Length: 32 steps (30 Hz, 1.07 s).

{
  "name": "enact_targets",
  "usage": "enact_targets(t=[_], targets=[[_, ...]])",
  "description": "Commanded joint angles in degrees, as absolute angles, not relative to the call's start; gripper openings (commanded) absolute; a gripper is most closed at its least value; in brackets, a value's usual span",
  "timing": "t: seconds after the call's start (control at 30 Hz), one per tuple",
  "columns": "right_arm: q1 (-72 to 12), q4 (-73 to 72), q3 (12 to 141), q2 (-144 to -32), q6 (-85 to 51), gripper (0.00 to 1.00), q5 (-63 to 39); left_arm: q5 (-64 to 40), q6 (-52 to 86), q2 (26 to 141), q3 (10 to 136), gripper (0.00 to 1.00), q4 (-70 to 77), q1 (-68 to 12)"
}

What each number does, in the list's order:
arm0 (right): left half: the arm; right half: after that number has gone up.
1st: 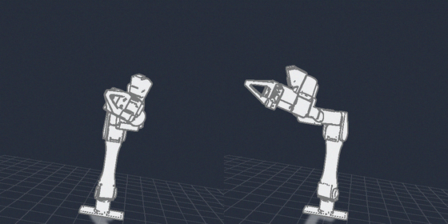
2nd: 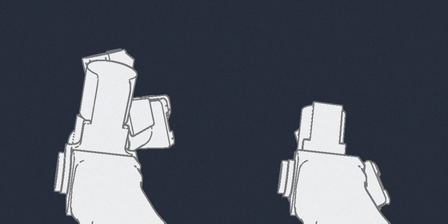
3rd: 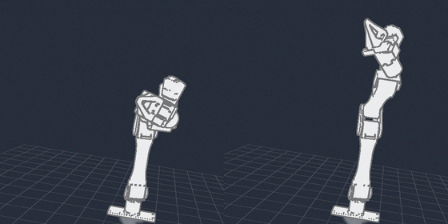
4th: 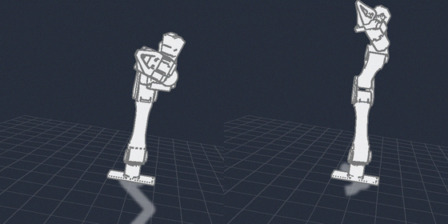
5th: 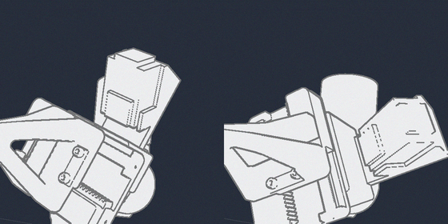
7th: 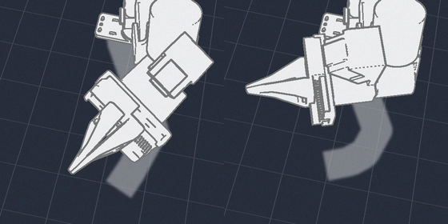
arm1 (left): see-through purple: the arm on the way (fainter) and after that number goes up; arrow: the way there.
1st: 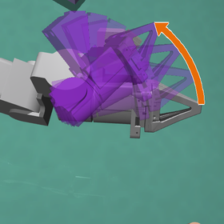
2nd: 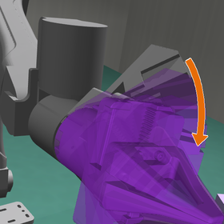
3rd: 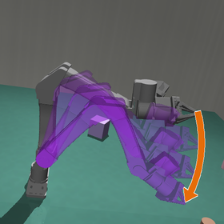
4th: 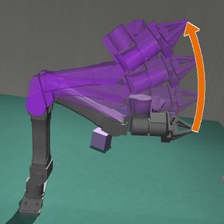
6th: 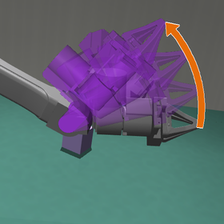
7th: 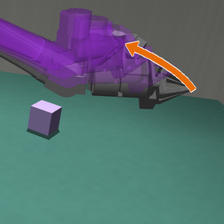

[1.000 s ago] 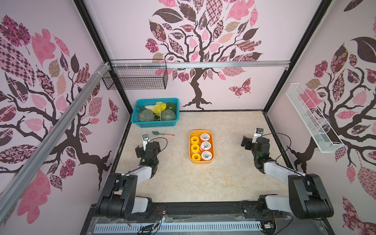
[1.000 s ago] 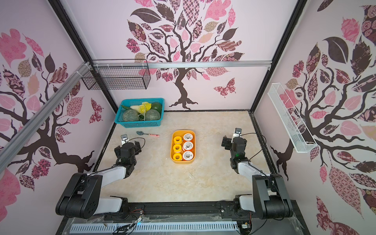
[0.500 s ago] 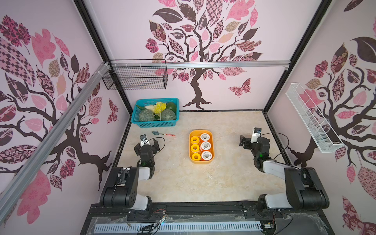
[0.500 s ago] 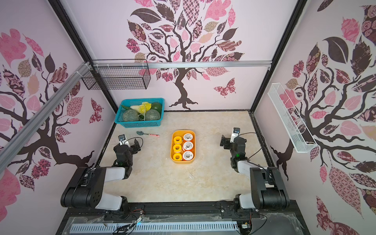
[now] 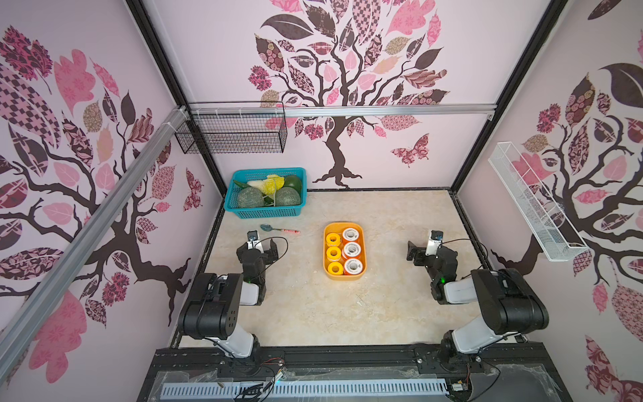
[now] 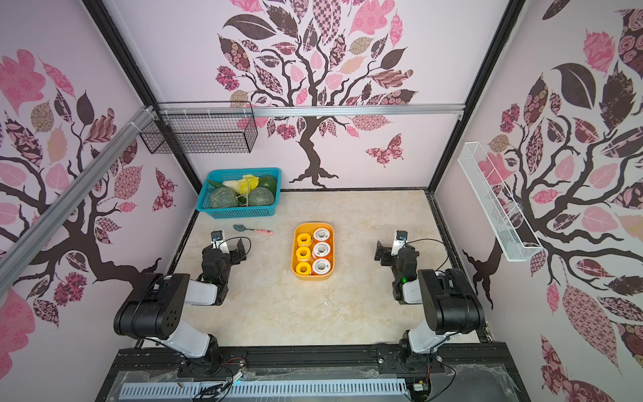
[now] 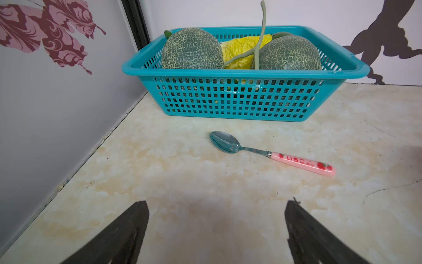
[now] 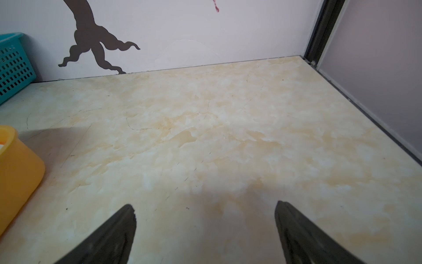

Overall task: Put the sealing tape into the storage box
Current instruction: Reset both arms

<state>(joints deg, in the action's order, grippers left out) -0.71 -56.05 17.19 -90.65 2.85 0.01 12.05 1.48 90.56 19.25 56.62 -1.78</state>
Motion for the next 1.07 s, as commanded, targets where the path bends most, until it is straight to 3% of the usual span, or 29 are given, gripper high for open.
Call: enact_targets(t=[0.0,1.03], targets=[[-0.4,-58.6,19.5,-90.7,2.9,0.99,1.4,10.6,1.0,90.7,20.2,0.98,56.4,-1.4],[-0.4,-54.2,22.0,-90.7,2.0,0.99,4.0,10.3,1.3,90.7,20.5,0.98,55.6,-1.0]])
